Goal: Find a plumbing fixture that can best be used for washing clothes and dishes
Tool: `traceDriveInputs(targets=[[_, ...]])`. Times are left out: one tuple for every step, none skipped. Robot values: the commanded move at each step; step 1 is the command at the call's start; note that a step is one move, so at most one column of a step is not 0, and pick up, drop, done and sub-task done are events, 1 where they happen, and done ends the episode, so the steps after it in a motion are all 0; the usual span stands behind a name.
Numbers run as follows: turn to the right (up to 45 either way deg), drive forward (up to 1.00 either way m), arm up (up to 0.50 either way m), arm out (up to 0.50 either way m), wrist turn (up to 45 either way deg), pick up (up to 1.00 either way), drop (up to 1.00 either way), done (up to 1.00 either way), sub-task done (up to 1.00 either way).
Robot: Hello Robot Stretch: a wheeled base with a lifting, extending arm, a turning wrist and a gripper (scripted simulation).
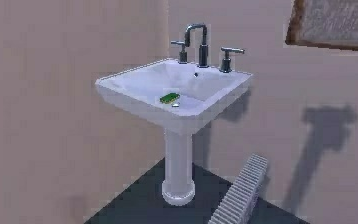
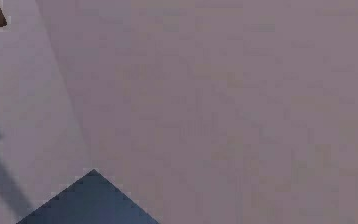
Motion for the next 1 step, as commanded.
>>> traceDriveInputs(targets=[[0.0, 0.00, 0.00, 0.00, 0.0, 0.00, 0.00, 1.00, 0.00]])
